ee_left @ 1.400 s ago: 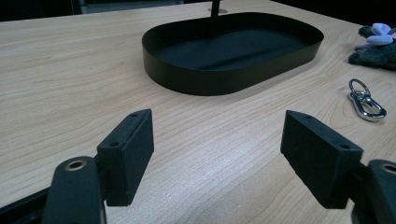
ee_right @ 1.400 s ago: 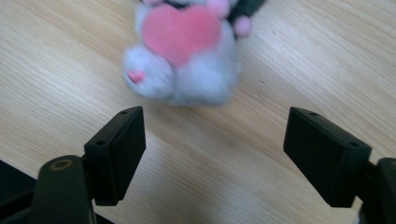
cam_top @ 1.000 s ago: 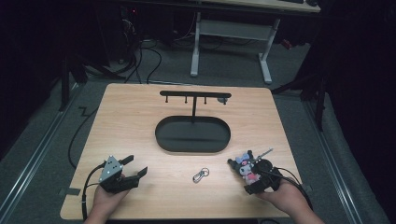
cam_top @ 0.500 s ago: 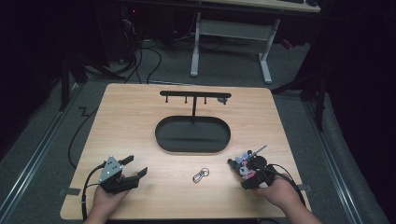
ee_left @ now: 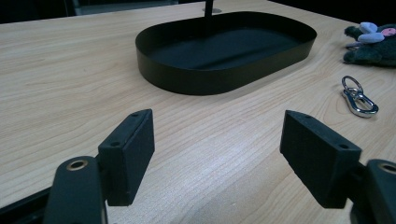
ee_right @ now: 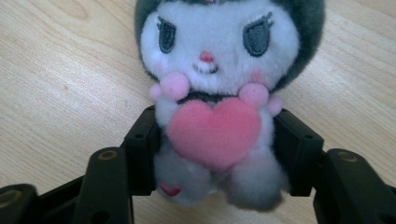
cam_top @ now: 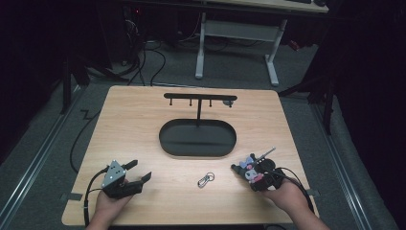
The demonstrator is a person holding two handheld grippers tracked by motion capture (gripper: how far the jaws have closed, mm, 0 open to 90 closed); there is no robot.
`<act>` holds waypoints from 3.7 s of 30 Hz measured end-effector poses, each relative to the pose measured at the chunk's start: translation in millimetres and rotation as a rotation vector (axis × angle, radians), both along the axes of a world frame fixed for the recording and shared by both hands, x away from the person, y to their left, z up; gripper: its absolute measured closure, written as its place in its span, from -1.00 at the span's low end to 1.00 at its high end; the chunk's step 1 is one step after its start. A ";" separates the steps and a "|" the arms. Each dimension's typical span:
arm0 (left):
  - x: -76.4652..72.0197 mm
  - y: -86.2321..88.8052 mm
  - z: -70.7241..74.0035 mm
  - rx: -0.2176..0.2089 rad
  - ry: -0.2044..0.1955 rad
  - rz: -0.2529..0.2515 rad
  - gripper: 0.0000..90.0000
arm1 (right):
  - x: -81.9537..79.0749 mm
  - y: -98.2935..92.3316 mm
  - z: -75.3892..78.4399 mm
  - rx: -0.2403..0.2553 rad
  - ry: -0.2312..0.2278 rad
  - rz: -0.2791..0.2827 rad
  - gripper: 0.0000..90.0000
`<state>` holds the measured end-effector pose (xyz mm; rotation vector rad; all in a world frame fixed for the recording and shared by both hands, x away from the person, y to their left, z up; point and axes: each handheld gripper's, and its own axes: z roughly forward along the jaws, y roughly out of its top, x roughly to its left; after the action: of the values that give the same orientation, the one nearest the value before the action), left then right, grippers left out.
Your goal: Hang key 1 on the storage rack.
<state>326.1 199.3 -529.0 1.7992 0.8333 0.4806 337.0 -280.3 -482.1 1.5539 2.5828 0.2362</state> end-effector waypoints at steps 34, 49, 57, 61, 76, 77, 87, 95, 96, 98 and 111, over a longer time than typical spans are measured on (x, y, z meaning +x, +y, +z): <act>-0.6 0.1 0.0 -0.005 -0.003 -0.006 -0.39 | 6.9 -1.2 56.0 0.111 0.002 0.014 0.08; -1.3 0.1 -0.1 -0.004 -0.006 -0.007 -0.39 | 25.5 20.8 85.5 0.122 -0.015 0.062 0.08; -1.4 0.0 -0.2 -0.007 -0.006 -0.008 -0.39 | 35.9 22.9 98.1 0.129 -0.044 0.039 0.07; -1.3 0.0 -0.2 -0.008 -0.006 -0.010 -0.39 | 45.0 22.2 105.3 0.142 -0.053 0.033 0.08; -1.6 0.1 -0.2 -0.010 -0.006 -0.014 -0.39 | 70.7 30.3 135.5 0.158 -0.063 0.019 0.07; -1.7 0.1 -0.2 -0.010 -0.006 -0.014 -0.39 | 72.2 30.7 136.9 0.161 -0.063 0.018 0.07; -1.6 0.3 -0.2 -0.012 -0.006 -0.015 -0.39 | 85.5 37.1 154.3 0.162 -0.073 0.011 0.08; -1.7 0.2 -0.3 -0.012 -0.006 -0.016 -0.39 | 96.8 42.7 167.2 0.167 -0.087 0.010 0.08; -1.7 0.2 -0.3 -0.012 -0.006 -0.017 -0.39 | 98.1 43.7 168.8 0.162 -0.089 0.008 0.08; -1.7 0.2 -0.3 -0.013 -0.007 -0.017 -0.39 | 101.3 45.6 172.0 0.158 -0.097 0.005 0.08; -1.8 0.3 -0.2 -0.014 -0.006 -0.020 -0.39 | 116.5 46.3 178.6 0.139 -0.135 -0.034 0.08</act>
<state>324.4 199.6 -529.2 1.7912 0.8114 0.4663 453.5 -234.0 -303.5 1.5652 2.4816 0.5087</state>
